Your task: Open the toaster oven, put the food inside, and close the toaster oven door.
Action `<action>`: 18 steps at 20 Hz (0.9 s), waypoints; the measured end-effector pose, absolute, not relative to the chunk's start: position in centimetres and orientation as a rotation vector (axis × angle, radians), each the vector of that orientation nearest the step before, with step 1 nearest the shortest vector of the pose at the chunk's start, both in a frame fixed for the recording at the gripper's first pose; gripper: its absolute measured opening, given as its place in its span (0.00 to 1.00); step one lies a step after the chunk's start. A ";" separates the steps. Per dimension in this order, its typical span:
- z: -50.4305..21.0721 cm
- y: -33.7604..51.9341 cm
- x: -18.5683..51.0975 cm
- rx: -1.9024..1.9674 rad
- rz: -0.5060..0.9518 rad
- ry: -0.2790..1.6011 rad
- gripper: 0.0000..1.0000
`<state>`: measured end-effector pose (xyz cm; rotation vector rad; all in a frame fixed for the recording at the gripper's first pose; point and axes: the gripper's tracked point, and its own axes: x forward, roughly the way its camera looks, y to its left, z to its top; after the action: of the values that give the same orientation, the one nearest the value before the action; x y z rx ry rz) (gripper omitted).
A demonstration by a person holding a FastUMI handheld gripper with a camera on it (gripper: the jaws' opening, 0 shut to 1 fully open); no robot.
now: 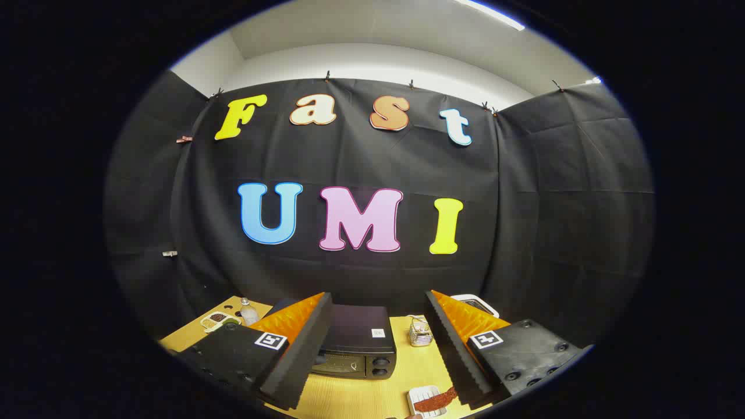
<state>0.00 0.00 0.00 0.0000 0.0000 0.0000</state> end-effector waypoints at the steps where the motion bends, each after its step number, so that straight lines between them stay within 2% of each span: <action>1: 0.1 -0.1 0.0 -0.001 -0.002 -0.001 0.98; 18: -0.2 0.8 0.3 -0.029 0.001 -0.004 0.98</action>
<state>0.26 0.82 -0.23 -0.0291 -0.0038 0.0009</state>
